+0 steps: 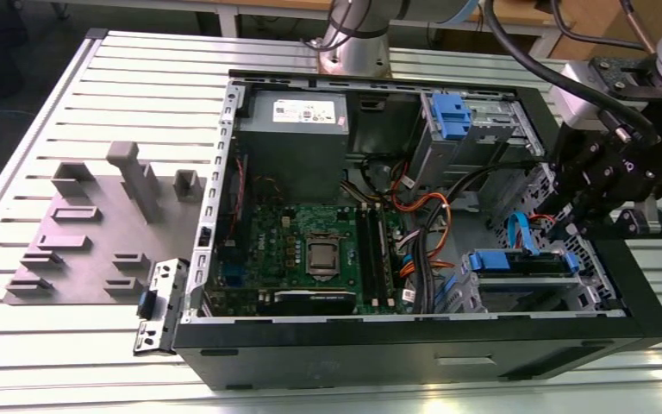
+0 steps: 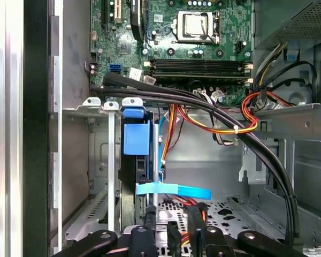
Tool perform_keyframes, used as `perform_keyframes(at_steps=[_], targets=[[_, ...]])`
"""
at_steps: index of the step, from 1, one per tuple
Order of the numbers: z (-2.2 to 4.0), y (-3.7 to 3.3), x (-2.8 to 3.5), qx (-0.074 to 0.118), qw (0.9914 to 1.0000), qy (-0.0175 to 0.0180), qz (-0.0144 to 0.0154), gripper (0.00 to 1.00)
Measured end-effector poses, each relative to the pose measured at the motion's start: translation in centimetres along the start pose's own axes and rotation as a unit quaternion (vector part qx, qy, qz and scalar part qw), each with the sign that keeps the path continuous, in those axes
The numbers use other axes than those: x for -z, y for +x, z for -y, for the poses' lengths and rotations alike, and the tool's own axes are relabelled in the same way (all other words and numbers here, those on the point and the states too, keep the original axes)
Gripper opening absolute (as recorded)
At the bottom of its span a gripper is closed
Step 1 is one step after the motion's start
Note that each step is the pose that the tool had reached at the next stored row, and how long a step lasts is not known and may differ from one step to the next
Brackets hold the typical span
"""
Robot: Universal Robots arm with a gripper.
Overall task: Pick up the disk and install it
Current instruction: 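Insert the second disk wire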
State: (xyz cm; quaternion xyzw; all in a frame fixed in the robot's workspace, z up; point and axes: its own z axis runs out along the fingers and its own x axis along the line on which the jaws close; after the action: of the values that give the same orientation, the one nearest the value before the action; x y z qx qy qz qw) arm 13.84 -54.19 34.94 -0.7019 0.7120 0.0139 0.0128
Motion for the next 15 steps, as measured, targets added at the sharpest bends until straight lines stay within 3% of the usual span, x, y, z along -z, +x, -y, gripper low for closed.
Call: perform_keyframes(at_steps=[12, 15], targets=[[1.86, -0.31, -0.55, 0.0, 1.0, 0.0, -0.0011, 0.37], [2.04, -0.34, -0.59, 0.0, 1.0, 0.0, -0.0018, 0.37]])
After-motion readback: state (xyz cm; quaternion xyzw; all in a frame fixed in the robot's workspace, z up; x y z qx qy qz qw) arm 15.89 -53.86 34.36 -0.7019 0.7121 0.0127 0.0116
